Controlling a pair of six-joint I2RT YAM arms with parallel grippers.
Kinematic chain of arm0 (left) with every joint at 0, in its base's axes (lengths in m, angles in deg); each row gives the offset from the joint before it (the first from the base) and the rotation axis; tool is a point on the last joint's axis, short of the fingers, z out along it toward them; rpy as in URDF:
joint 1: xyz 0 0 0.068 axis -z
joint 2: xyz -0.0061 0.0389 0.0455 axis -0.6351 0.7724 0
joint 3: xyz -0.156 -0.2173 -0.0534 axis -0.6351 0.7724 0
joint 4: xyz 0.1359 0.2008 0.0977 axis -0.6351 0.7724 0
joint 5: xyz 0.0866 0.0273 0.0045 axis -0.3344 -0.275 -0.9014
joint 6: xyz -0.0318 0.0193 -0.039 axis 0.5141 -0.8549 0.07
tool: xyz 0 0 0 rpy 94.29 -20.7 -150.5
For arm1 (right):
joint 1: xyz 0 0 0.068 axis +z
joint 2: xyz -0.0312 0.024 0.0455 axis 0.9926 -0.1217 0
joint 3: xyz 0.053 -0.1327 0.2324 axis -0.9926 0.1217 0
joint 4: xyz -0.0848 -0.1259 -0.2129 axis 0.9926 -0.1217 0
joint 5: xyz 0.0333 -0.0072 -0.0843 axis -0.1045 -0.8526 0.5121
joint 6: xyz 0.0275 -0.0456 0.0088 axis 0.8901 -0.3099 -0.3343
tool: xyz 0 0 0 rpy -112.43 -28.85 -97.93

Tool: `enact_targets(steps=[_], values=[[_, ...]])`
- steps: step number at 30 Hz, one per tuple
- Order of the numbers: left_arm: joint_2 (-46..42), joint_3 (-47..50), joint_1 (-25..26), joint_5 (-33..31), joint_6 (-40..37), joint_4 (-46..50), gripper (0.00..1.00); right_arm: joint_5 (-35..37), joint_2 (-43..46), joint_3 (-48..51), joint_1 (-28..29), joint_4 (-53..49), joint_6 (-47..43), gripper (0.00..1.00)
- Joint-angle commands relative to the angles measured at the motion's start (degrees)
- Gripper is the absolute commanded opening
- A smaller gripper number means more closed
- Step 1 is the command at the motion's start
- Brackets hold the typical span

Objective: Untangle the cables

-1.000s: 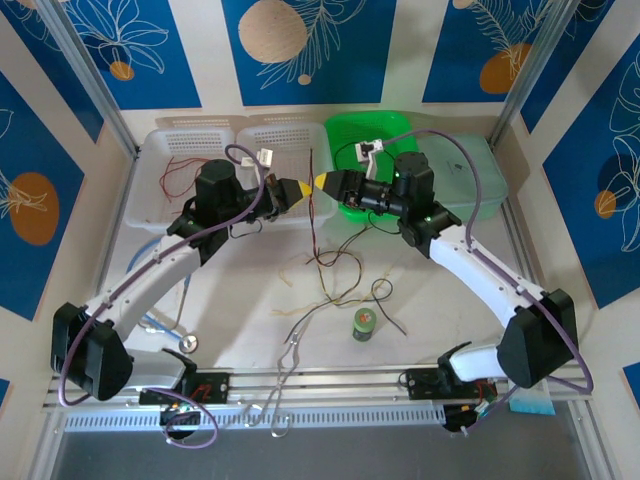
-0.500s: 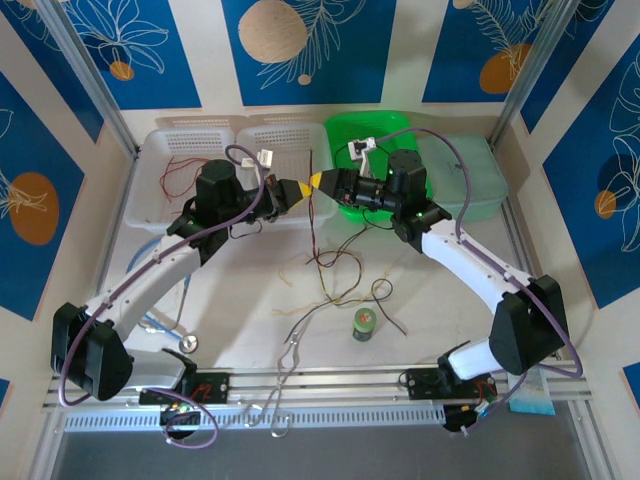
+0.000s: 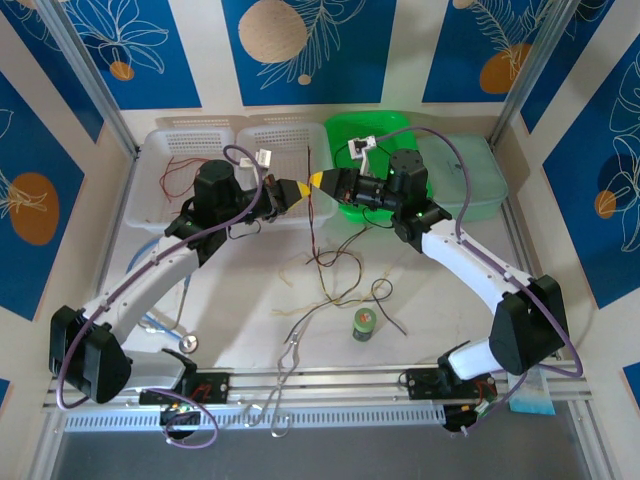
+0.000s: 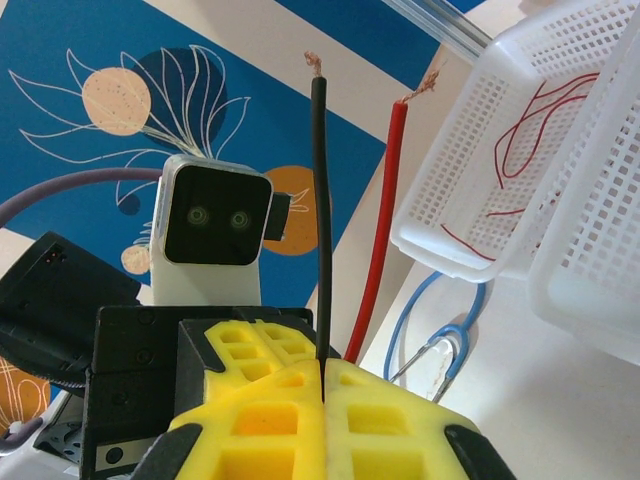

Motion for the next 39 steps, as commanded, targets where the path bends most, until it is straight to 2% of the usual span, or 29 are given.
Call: enact_targets(steps=[1, 10, 16, 23, 27, 37, 39], values=[[-1.65, -1.59, 0.32, -0.44, -2.08, 0.99, 0.00, 1.85, 2.71, 1.52, -0.28, 1.25, -1.35, 0.00], [-2.30, -1.75, 0.23, -2.10, -3.19, 2.46, 0.00, 9.49, 6.67, 4.27, -1.06, -2.23, -3.22, 0.00], [-5.31, -2.82, -0.55, -8.35, -8.08, 8.99, 0.00, 17.57, 12.82, 7.17, -2.43, -4.92, -4.81, 0.00], [-8.55, -10.54, -0.74, -18.72, -18.92, 21.02, 0.00, 28.01, 22.04, 6.80, -2.92, -10.74, -12.34, 0.00], [-10.08, -13.74, -0.74, -24.17, -23.73, 23.61, 0.00, 32.51, 25.85, 6.01, -3.68, -12.71, -15.74, 0.00], [-10.51, -20.17, -0.79, -30.17, -30.86, 26.09, 0.00, 36.14, 28.73, 2.07, -6.08, -14.31, -19.82, 0.00], [-10.49, -20.78, -0.83, -30.19, -31.11, 26.12, 0.00, 34.32, 28.03, 0.98, -6.94, -15.15, -19.22, 0.00]])
